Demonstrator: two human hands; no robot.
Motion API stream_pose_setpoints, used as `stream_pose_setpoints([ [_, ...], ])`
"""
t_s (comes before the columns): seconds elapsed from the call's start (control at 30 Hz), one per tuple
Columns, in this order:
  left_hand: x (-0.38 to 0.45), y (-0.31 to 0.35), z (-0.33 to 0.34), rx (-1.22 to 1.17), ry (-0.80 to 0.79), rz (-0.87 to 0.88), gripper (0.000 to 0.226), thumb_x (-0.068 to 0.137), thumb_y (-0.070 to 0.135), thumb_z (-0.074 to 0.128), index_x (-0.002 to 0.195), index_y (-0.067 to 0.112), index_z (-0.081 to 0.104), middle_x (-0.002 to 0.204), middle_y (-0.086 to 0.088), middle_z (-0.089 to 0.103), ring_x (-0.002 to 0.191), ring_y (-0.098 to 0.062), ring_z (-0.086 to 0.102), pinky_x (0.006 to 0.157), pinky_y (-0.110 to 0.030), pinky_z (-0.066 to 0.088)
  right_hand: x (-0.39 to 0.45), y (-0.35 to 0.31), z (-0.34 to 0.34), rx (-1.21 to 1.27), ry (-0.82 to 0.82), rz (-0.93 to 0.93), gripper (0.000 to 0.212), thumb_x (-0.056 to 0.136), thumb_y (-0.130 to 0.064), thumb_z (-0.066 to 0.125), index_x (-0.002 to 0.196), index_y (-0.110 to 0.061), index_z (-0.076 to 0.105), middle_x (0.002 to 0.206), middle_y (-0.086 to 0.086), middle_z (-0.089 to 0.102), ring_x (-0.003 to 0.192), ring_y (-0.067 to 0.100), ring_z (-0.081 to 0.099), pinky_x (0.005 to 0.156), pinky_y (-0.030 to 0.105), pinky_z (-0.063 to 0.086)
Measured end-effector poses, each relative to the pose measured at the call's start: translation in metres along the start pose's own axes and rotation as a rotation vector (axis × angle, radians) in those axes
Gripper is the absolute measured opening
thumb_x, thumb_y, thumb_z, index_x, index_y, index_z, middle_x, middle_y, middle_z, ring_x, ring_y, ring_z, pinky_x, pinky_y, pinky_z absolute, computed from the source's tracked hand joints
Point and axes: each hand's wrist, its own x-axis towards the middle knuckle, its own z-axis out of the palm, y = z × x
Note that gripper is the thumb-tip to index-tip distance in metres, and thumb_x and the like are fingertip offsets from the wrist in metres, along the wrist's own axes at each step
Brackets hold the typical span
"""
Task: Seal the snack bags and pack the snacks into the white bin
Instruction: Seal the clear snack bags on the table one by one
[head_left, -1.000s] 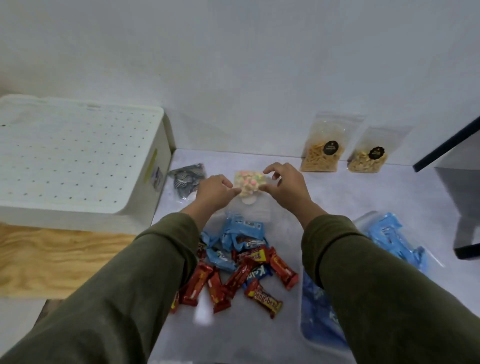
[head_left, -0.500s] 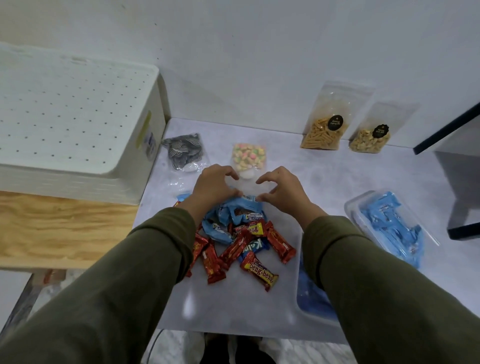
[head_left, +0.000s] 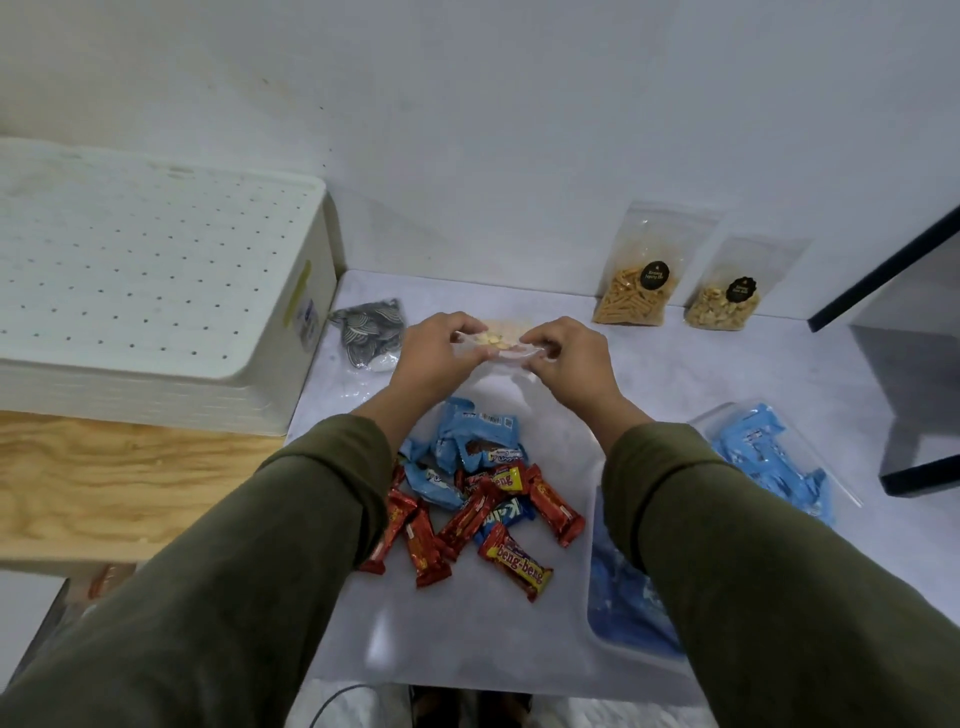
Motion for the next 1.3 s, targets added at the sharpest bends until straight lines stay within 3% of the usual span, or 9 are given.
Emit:
stream_pose_setpoints([
  [0.17,0.006,0.032,-0.022,-0.039,0.044,0.071,0.023,0.083,0.011,0.068,0.106,0.012,0.069,0.097,-0.003,0.069,0.085,-0.008,0.058,0.079,-0.007,0.039,0.009,-0.021,-0.032,0.025,0.050,0.034,0.026,0.079,-0.009,0.071,0.105,-0.007,0.069,0.102,0.011,0.063,0.079,0.013,0.052,0.074,0.017,0.038],
  [0.27,0.010,0.051,-0.035,-0.063,0.093,0.106,0.013,0.088,0.010,0.061,0.098,0.011,0.068,0.093,-0.004,0.071,0.084,-0.010,0.062,0.077,-0.009,0.040,0.010,-0.037,-0.055,0.031,0.091,0.033,0.023,0.081,-0.013,0.071,0.103,-0.007,0.069,0.101,0.012,0.065,0.081,0.016,0.053,0.075,0.020,0.038],
  [0.43,0.013,0.089,-0.056,-0.111,0.127,0.145,0.006,0.088,0.011,0.061,0.088,0.013,0.066,0.082,0.003,0.065,0.076,-0.010,0.057,0.067,-0.004,0.038,0.008,-0.061,-0.091,-0.005,0.179,0.020,0.022,0.078,-0.024,0.074,0.097,-0.013,0.072,0.101,0.005,0.069,0.095,0.022,0.054,0.082,0.027,0.040],
  [0.57,0.012,0.121,-0.065,-0.082,0.126,0.204,0.011,0.090,0.010,0.058,0.083,0.016,0.064,0.082,0.003,0.064,0.078,-0.010,0.055,0.064,0.000,0.036,0.006,-0.081,-0.120,-0.015,0.211,-0.031,0.023,0.075,-0.033,0.076,0.096,-0.024,0.072,0.089,-0.008,0.064,0.108,0.019,0.046,0.092,0.035,0.040],
  [0.63,0.014,0.135,-0.064,-0.055,0.125,0.228,0.016,0.090,0.012,0.057,0.078,0.023,0.060,0.088,0.001,0.066,0.083,-0.013,0.057,0.069,-0.005,0.038,0.008,-0.091,-0.132,0.001,0.227,-0.060,0.020,0.075,-0.034,0.075,0.094,-0.026,0.072,0.086,-0.012,0.061,0.107,0.018,0.046,0.092,0.036,0.041],
  [0.73,0.018,0.153,-0.063,-0.031,0.152,0.242,0.029,0.090,0.018,0.058,0.067,0.036,0.053,0.093,0.000,0.066,0.093,-0.016,0.058,0.085,-0.032,0.046,0.012,-0.099,-0.147,0.062,0.243,-0.084,0.012,0.078,-0.031,0.073,0.089,-0.025,0.072,0.084,-0.012,0.064,0.106,0.018,0.051,0.088,0.031,0.041],
  [0.8,0.018,0.164,-0.064,-0.016,0.162,0.237,0.028,0.090,0.018,0.058,0.068,0.035,0.053,0.091,0.004,0.066,0.095,-0.017,0.057,0.089,-0.039,0.046,0.015,-0.101,-0.155,0.089,0.237,-0.087,0.007,0.079,-0.029,0.072,0.085,-0.025,0.072,0.085,-0.011,0.066,0.106,0.016,0.052,0.083,0.026,0.038],
  [1.03,0.020,0.182,-0.055,-0.010,0.178,0.224,0.018,0.091,0.015,0.056,0.078,0.027,0.058,0.079,0.015,0.059,0.099,-0.019,0.058,0.094,-0.043,0.044,0.027,-0.100,-0.168,0.070,0.210,-0.113,0.007,0.080,-0.027,0.071,0.076,-0.028,0.067,0.091,-0.002,0.068,0.103,0.015,0.054,0.082,0.026,0.039],
  [1.3,0.025,0.188,-0.053,0.038,0.195,0.187,0.014,0.091,0.010,0.054,0.083,0.020,0.060,0.083,0.009,0.061,0.095,-0.019,0.059,0.089,-0.037,0.047,0.036,-0.099,-0.167,-0.043,0.153,-0.206,0.009,0.088,-0.021,0.061,0.086,-0.016,0.067,0.081,-0.008,0.056,0.102,0.018,0.048,0.088,0.033,0.040],
])
